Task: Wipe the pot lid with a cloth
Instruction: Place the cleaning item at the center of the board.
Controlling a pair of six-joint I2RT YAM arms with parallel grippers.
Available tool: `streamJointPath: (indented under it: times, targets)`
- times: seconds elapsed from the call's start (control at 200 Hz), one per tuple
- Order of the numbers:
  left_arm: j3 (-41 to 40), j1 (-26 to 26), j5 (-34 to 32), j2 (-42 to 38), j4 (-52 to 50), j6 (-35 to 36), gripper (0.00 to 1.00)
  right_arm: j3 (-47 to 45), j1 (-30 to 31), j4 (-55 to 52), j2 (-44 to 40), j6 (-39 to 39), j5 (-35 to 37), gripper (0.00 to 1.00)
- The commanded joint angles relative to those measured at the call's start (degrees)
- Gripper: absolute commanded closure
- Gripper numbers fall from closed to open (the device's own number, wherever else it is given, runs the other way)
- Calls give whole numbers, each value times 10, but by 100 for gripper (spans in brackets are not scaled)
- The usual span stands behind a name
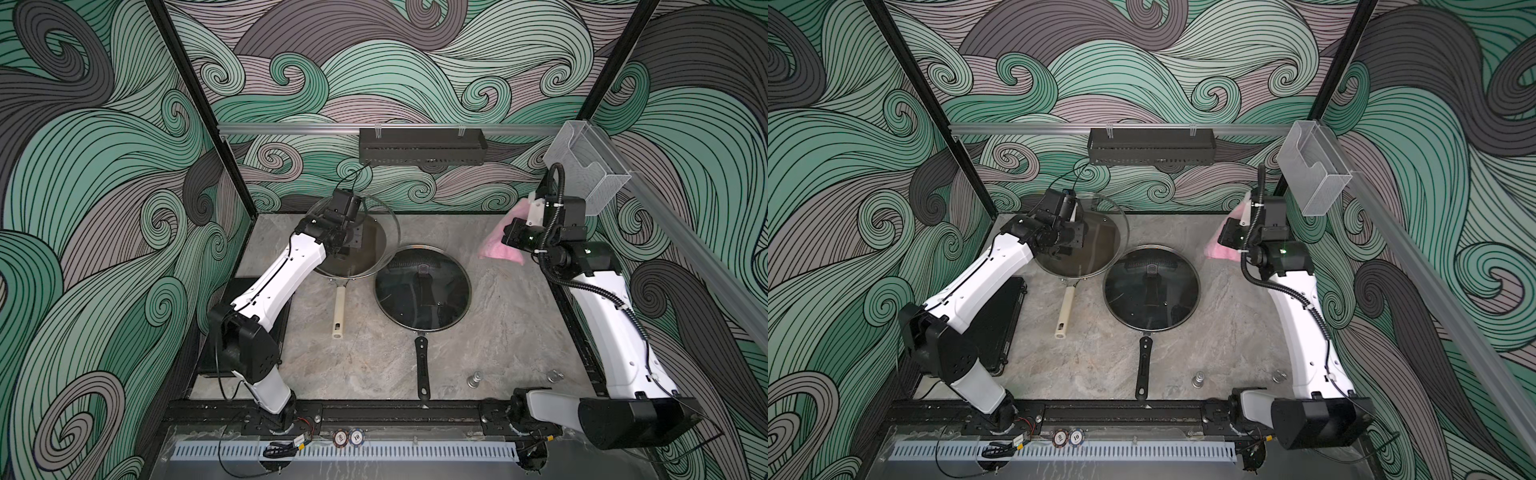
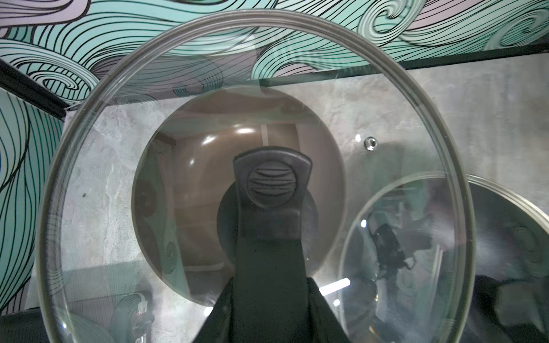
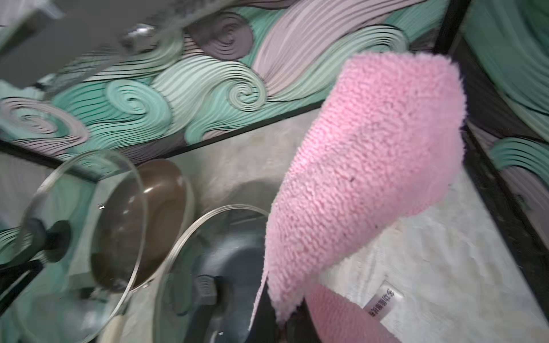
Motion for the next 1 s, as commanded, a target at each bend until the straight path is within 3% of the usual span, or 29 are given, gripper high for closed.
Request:
streamJointPath:
  times: [0.0, 0.22, 0.76, 0.996]
  targets:
    - [20, 13, -59, 4, 108, 39, 100, -30, -25, -74, 20, -45, 74, 100]
    - [-23, 45, -28, 20, 165, 41, 100, -90, -44, -45, 62, -45, 66, 100]
    - [14, 70, 9, 108, 163, 16, 100, -175, -45, 31, 183, -25, 27, 100]
    - [23, 80, -8, 120, 166, 31, 100, -186, -45, 56, 204, -21, 9, 100]
